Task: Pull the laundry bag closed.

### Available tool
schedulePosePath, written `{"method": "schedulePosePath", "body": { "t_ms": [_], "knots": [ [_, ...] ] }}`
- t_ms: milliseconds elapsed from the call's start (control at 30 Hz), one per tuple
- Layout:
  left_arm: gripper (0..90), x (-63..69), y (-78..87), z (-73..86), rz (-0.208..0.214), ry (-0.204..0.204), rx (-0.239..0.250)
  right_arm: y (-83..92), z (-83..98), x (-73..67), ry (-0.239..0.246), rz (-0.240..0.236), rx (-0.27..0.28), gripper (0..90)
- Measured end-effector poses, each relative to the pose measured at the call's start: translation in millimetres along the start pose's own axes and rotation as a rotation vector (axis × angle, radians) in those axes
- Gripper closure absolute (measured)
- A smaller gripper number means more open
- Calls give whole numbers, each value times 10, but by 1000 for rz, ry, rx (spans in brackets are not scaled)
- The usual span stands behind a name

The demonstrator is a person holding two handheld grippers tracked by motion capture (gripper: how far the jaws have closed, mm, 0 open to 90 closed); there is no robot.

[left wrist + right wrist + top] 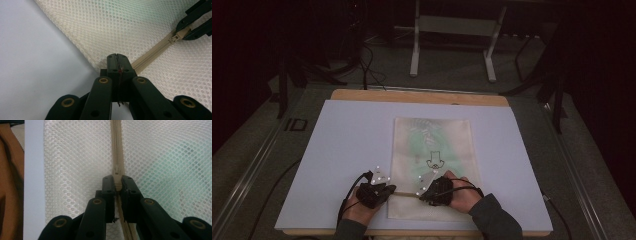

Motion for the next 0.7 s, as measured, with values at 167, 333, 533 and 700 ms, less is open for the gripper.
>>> {"method": "schedulePosePath", "body": {
  "t_ms": [167,333,533,700],
  "knots": [
    [895,0,1,1,0,-1,0,0,3,1,0,-1,5,826],
    [894,2,2,2,0,-1,-2,14,18,6,2,-2,-2,825],
    [895,2,2,1,-3,-4,-2,24,90,2,-11,-7,-9,825],
    [895,3,2,1,-3,-3,-2,40,110,2,-17,-6,-6,826]
  ]
}}
Point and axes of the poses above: each handheld gripper's, and its own axes: y roughly backward along the jaws, z roughly out of its underside, x roughly to its right, the point moved 5 cm from there along -y, roughly forward along the jaws, and after that the axes turned 2 degrees about -x, right-handed, at the moved point
